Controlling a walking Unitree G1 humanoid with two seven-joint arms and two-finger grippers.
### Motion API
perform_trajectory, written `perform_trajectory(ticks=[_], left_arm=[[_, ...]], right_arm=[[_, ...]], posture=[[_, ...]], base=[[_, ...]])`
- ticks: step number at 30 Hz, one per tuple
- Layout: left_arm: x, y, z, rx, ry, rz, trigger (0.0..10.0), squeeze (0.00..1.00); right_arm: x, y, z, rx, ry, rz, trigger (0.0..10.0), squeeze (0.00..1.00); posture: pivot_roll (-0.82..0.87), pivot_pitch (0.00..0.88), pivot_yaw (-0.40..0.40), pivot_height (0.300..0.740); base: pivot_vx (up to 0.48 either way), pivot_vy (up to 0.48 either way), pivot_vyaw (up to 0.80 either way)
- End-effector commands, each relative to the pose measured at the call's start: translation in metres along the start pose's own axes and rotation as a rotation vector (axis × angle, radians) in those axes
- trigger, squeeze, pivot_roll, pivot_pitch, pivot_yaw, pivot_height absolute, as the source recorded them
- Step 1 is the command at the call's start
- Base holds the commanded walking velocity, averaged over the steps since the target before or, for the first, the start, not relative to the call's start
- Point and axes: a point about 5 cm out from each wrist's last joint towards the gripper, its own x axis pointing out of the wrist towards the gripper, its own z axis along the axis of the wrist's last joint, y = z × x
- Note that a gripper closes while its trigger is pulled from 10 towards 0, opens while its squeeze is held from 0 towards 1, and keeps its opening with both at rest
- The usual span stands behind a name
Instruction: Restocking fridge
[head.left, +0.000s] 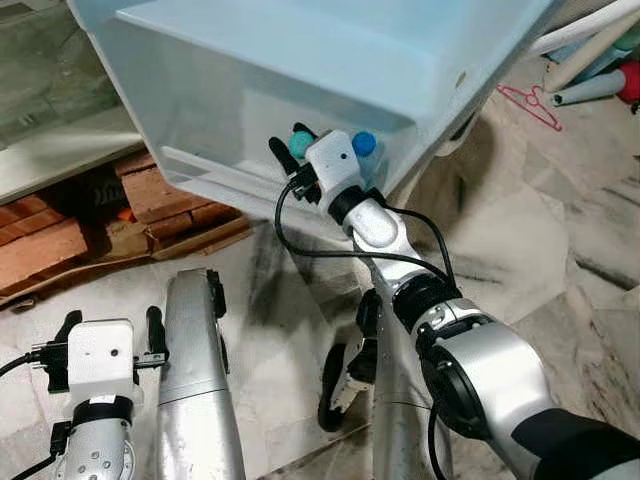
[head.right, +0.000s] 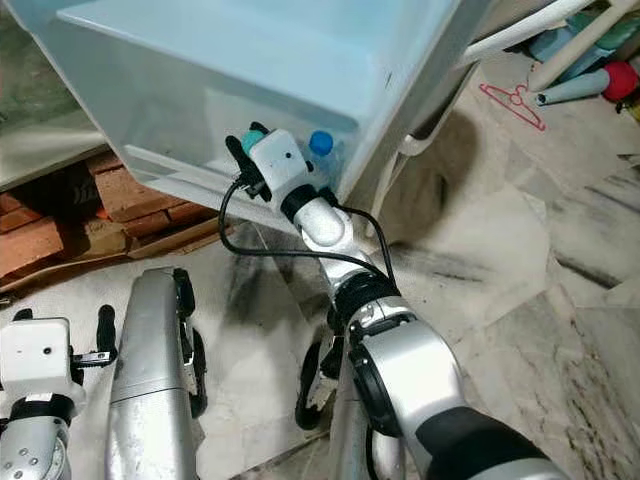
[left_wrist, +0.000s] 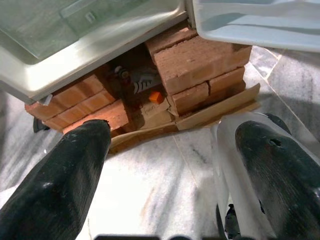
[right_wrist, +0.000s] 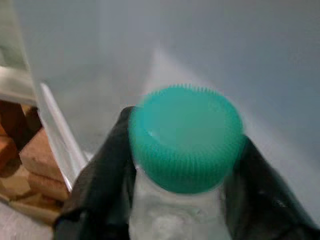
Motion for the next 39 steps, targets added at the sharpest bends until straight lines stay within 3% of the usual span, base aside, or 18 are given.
perform_trajectory(ticks=[1, 10, 18, 24, 26, 28, 31, 36, 37, 39], left_arm=[[-0.003, 0.000, -0.004, 0.013, 0.033, -0.011, 10.0, 0.00], [0.013, 0.002, -0.001, 0.026, 0.009, -0.011, 10.0, 0.00], [0.043, -0.005, 0.011, 0.011, -0.062, -0.014, 10.0, 0.00], [0.053, -0.015, 0.008, 0.004, -0.063, -0.037, 10.0, 0.00], [0.057, -0.019, 0.007, 0.005, -0.070, -0.049, 10.0, 0.00], [0.057, -0.019, 0.006, 0.006, -0.069, -0.050, 10.0, 0.00], [0.062, -0.022, 0.004, 0.010, -0.075, -0.028, 10.0, 0.00], [0.063, -0.018, -0.004, -0.017, -0.074, 0.008, 10.0, 0.00], [0.062, -0.019, -0.004, -0.016, -0.082, -0.001, 10.0, 0.00], [0.063, -0.023, -0.006, -0.012, -0.101, -0.029, 10.0, 0.00]], right_arm=[[-0.010, -0.005, -0.018, 0.028, 0.089, -0.030, 10.0, 1.00], [-0.002, -0.016, -0.003, 0.023, 0.029, -0.051, 10.0, 1.00], [0.007, -0.013, 0.030, 0.024, -0.152, 0.115, 10.0, 1.00], [-0.004, -0.010, 0.023, 0.050, -0.183, 0.175, 10.0, 1.00], [-0.021, -0.005, 0.013, 0.088, -0.201, 0.183, 10.0, 1.00], [-0.025, -0.003, 0.011, 0.098, -0.204, 0.183, 10.0, 1.00], [-0.065, 0.004, -0.010, 0.165, -0.167, 0.098, 10.0, 1.00], [-0.101, 0.005, -0.024, 0.220, -0.112, -0.052, 10.0, 1.00], [-0.107, 0.002, -0.026, 0.219, -0.092, -0.108, 10.0, 0.00], [-0.119, -0.004, -0.030, 0.228, -0.057, -0.211, 10.0, 0.00]], posture=[[0.25, 0.434, -0.158, 0.520], [0.24, 0.407, -0.133, 0.520], [0.21, 0.326, -0.120, 0.520], [0.20, 0.258, -0.120, 0.520], [0.19, 0.217, -0.116, 0.520], [0.19, 0.217, -0.116, 0.520], [0.18, 0.155, -0.100, 0.520], [0.16, 0.115, -0.071, 0.520], [0.15, 0.107, -0.064, 0.520], [0.14, 0.096, -0.057, 0.520]], base=[[0.000, 0.000, 0.00], [0.000, 0.000, 0.00], [0.000, 0.000, 0.00], [0.000, 0.000, 0.00], [0.000, 0.000, 0.00], [0.000, 0.000, 0.00], [0.000, 0.000, 0.00], [0.000, 0.000, 0.00], [0.000, 0.000, 0.00], [0.000, 0.000, 0.00]])
